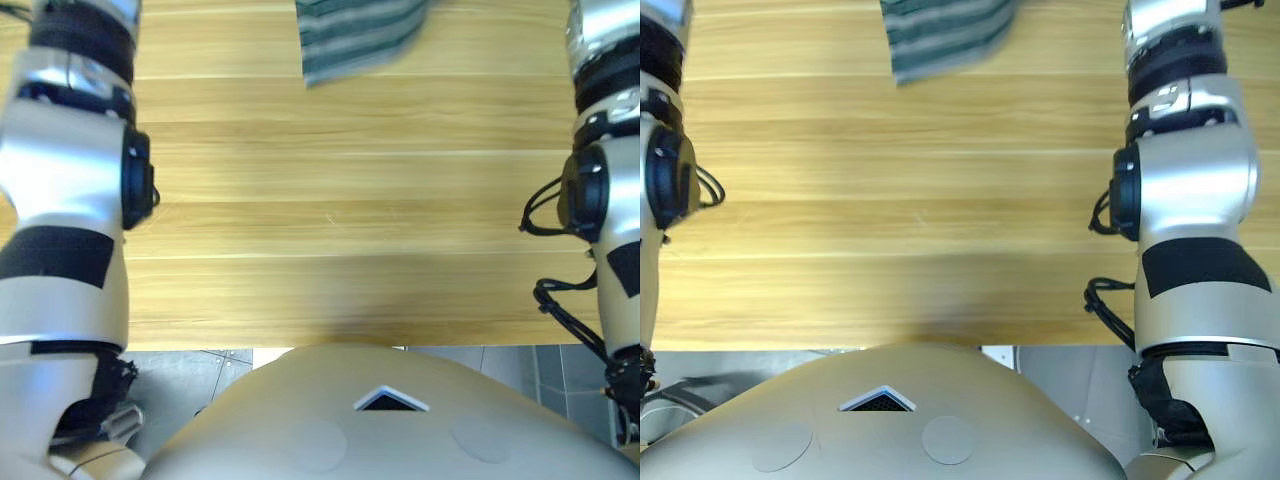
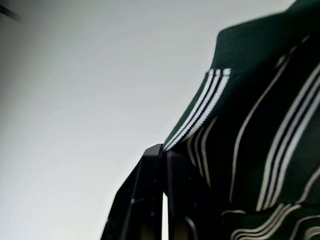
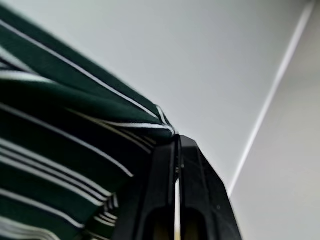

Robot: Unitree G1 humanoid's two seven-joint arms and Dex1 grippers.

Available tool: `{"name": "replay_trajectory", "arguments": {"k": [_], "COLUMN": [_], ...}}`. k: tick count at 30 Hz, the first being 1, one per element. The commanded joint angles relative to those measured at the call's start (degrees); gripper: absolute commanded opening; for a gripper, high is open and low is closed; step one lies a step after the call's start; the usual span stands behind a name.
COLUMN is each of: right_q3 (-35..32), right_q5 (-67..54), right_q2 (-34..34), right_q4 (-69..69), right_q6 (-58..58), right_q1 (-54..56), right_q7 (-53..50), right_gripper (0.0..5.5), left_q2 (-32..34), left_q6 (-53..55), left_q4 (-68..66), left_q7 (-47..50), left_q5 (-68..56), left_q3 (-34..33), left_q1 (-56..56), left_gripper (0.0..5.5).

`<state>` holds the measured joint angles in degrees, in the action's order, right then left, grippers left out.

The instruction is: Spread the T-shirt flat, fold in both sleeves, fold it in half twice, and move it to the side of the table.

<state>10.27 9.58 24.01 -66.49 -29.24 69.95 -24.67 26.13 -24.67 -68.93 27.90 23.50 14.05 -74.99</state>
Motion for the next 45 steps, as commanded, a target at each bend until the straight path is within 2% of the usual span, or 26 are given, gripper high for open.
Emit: {"name": "replay_trajectory", "arguments": {"k": [1, 5, 8, 10, 13, 15, 18, 21, 25, 28, 35, 38, 39, 42, 45], "right_q3": [0.12, 1.46, 5.43, 9.2, 11.75, 11.02, 8.48, 5.47, 2.07, -0.03, -3.49, -4.66, -5.17, -6.97, -4.96], "right_q5": [5.65, 7.58, -0.99, -2.41, 1.87, 2.92, 0.77, 0.8, 0.54, -1.29, -4.59, -4.59, -4.67, 1.09, 9.45], "right_q2": [5.91, 9.67, 14.55, 18.49, 22.69, 24.91, 27.62, 27.9, 26.77, 26.29, 26.05, 25.37, 24.87, 22.27, 18.66], "right_q4": [-1.53, 6.05, 18.36, 23.67, 28.88, 35.28, 47.05, 54.05, 58.64, 61.79, 67.2, 69.09, 69.36, 65.98, 59.49], "right_q6": [-8.48, -18.82, -27.72, -29.11, -26.03, -23.33, -19.39, -14.29, -9.99, -9.15, -8.33, -8.19, -7.89, -4.19, -2.36], "right_q1": [-8.69, -28.46, -48.5, -59.31, -68.72, -72.94, -79.3, -83.08, -85.58, -87.64, -92.6, -93.8, -93.21, -86.31, -77.07], "right_q7": [-5.09, 3.72, 22.65, 32.43, 39.71, 42.32, 45.0, 45.74, 46.16, 47.09, 49.65, 50.08, 49.85, 45.91, 41.5], "right_gripper": [0.01, 0.01, 0.01, 0.01, 0.01, 0.01, 0.01, 0.01, 0.01, 0.54, 1.57, 2.03, 2.28, 2.28, 2.28], "left_q2": [7.09, 6.04, 6.03, 7.16, 12.17, 17.03, 21.22, 21.68, 18.13, 15.4, 12.89, 12.45, 12.43, 12.0, 11.0], "left_q6": [-2.36, -15.33, -28.45, -33.39, -36.14, -35.71, -31.78, -27.35, -21.29, -19.47, -19.48, -19.92, -20.25, -21.56, -23.86], "left_q4": [-2.79, 1.68, 5.67, 9.78, 21.35, 31.27, 42.64, 49.38, 49.66, 50.14, 51.96, 54.14, 54.61, 53.63, 53.79], "left_q7": [10.85, 6.69, -6.21, -13.18, -24.33, -30.27, -35.01, -37.06, -34.7, -35.02, -39.64, -43.31, -44.31, -46.79, -49.28], "left_q5": [6.8, 11.14, 13.42, 10.15, 1.06, -6.65, -15.35, -18.47, -16.57, -17.89, -23.62, -24.85, -24.43, -23.13, -26.96], "left_q3": [3.28, 9.48, 17.65, 19.01, 20.19, 20.49, 16.95, 13.34, 8.01, 5.05, -0.56, -0.35, -0.05, -0.14, -1.27], "left_q1": [7.96, 29.44, 47.77, 57.88, 68.69, 74.53, 80.28, 85.4, 90.73, 92.11, 93.86, 95.42, 96.01, 96.93, 97.11], "left_gripper": [0.0, 0.0, 0.0, 0.0, 0.0, 0.0, 0.0, 0.0, 0.0, 0.0, 1.04, 1.47, 1.69, 1.69, 1.69]}}
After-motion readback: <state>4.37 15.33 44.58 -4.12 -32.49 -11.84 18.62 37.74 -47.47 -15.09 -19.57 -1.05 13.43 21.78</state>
